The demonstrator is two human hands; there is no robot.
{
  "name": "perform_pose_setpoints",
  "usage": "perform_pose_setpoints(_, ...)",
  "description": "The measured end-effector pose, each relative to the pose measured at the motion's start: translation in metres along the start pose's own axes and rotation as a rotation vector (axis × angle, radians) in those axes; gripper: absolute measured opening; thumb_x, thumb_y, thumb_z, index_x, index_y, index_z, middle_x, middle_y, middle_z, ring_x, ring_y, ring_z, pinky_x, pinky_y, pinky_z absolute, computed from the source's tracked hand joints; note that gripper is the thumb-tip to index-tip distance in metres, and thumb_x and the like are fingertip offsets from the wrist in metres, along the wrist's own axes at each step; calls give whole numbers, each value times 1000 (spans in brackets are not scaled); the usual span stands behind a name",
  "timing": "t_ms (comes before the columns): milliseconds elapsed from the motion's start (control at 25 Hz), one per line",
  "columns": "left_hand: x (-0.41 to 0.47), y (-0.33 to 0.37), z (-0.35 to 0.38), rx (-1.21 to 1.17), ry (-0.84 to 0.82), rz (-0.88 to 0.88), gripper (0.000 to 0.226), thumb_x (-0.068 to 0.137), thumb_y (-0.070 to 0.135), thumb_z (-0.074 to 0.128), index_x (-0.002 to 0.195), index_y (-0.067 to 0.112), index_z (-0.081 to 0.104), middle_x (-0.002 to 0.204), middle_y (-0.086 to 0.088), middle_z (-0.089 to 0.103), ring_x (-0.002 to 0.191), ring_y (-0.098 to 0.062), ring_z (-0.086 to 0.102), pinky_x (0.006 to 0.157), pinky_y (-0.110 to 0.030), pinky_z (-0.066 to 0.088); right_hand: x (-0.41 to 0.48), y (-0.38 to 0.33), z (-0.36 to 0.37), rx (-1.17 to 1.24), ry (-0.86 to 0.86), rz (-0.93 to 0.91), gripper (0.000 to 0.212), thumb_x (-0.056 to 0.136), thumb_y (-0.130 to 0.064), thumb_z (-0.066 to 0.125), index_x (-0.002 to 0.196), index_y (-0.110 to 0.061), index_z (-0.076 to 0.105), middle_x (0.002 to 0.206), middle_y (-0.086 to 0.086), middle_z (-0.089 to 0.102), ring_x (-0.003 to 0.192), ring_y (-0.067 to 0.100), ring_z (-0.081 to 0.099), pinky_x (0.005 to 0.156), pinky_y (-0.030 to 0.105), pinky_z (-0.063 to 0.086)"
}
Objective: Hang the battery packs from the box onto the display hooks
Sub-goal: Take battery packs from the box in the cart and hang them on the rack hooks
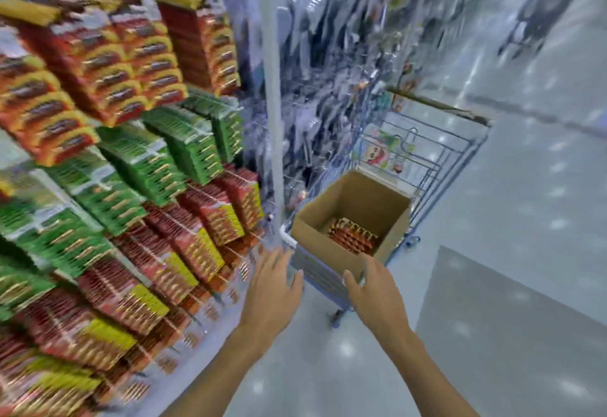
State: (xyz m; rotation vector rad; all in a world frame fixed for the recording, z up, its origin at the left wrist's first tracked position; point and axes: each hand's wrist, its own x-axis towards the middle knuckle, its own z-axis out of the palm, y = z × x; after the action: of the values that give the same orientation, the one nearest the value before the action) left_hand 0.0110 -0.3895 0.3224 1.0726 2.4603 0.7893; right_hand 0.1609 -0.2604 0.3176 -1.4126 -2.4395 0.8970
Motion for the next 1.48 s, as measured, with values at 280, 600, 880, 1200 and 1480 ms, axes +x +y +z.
perform_pose_setpoints(280,73,30,66,-18,-130,58,51,106,39,50,151,16,46,160,-2,40,152,-24,28,123,-40,28,58,56,-13,28,-51,143,44,106,-38,51,143,-13,50,145,8,54,135,26,47,104,35,40)
perform_pose_setpoints(600,190,57,113,-70,-241,22,49,107,34,48,152,14,46,160,-4,41,151,-21,29,123,-42,29,177,87,-24,-35,-130,198,57,106,-44,47,157,-20,37,157,2,46,144,23,41,113,38,39)
perform_pose_setpoints(880,263,64,145,-78,-245,-164,47,105,33,52,148,14,49,153,-3,50,143,-22,42,118,-41,38,269,92,-22,-91,-240,136,49,106,-39,51,149,-18,44,149,2,53,130,21,55,103,35,47)
perform_pose_setpoints(1200,298,76,206,-51,-185,-502,53,105,33,54,153,13,45,155,-8,48,144,-27,42,121,-42,35,385,137,-3,-220,-540,-38,42,101,-37,58,135,-15,52,132,8,60,122,28,57,102,44,50)
perform_pose_setpoints(1480,314,71,262,-89,-160,-828,49,106,39,50,150,17,45,152,-8,50,141,-33,45,116,-48,43,456,163,34,-334,-728,-161,41,102,-38,55,136,-16,50,131,8,60,121,30,56,101,46,50)
